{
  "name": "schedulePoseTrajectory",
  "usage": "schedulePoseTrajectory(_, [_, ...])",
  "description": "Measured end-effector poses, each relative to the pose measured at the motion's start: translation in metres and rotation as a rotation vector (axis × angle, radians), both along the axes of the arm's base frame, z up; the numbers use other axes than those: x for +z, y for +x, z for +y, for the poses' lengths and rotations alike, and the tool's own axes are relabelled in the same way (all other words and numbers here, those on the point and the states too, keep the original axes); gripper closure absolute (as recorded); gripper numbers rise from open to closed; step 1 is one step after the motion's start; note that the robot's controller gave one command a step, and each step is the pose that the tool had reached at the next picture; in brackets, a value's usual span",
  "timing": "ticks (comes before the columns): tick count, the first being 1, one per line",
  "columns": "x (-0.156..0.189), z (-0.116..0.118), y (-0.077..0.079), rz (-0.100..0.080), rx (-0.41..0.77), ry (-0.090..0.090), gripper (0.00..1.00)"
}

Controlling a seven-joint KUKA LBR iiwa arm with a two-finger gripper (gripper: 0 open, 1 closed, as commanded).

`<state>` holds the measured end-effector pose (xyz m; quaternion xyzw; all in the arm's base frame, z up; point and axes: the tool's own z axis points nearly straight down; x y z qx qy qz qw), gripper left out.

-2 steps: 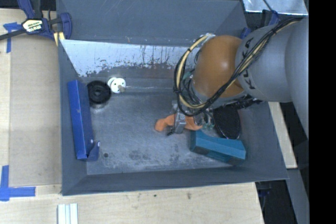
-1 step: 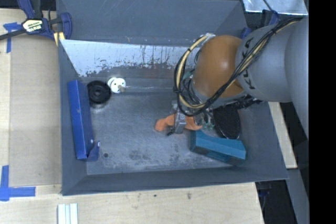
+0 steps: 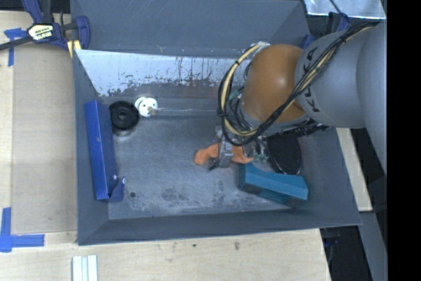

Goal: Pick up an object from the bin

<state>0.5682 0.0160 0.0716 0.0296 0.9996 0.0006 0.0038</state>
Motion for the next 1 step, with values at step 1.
schedulePoseTrajectory(1, [0.0000,0.0000,0.0000,0.000,0.000,0.000,1.00])
